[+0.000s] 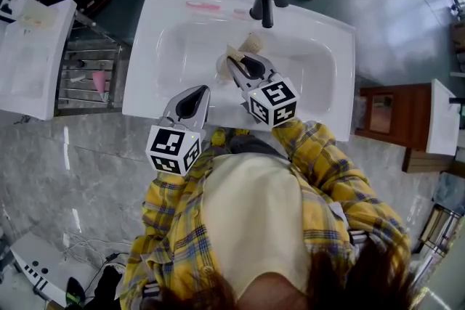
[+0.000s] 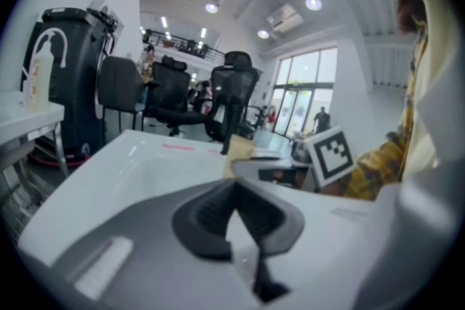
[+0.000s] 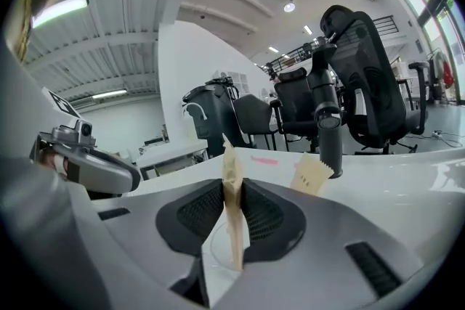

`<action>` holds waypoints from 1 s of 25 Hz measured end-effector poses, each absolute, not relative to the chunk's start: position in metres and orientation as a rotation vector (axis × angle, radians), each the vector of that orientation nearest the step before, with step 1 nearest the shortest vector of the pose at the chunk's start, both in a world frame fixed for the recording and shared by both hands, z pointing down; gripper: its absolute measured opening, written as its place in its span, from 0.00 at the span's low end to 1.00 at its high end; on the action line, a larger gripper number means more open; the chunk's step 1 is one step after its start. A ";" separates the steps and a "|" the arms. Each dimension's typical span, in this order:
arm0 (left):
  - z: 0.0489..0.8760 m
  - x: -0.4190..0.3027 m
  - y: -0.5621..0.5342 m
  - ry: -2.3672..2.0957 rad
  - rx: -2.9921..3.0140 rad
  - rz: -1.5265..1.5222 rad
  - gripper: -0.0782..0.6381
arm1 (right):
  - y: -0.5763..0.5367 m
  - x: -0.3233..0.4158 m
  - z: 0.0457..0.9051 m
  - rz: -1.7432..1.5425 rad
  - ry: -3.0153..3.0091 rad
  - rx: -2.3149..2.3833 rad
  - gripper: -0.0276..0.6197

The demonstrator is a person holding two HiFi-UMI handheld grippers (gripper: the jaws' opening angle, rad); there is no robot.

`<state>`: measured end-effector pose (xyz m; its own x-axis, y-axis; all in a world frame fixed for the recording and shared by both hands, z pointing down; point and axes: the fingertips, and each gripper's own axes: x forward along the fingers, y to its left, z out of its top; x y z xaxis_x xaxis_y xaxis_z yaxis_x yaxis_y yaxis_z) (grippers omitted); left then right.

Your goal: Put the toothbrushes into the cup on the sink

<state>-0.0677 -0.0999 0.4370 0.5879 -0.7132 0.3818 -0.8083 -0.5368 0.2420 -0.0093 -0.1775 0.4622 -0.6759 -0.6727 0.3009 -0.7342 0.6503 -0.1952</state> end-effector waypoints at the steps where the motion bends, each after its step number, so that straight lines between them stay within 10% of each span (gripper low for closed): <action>1: 0.438 -0.068 -0.100 -1.221 2.426 0.338 0.12 | -0.177 -0.010 0.465 0.455 -2.657 1.141 0.16; 25: 0.445 -0.066 -0.101 -1.195 2.409 0.348 0.12 | -0.174 0.007 0.463 0.489 -2.588 1.125 0.21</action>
<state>-0.0663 -0.1013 0.4448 0.5976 -0.6940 0.4016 -0.8011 -0.5379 0.2625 0.0065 -0.1739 0.4632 -0.6593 -0.6493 0.3791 -0.7429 0.6404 -0.1951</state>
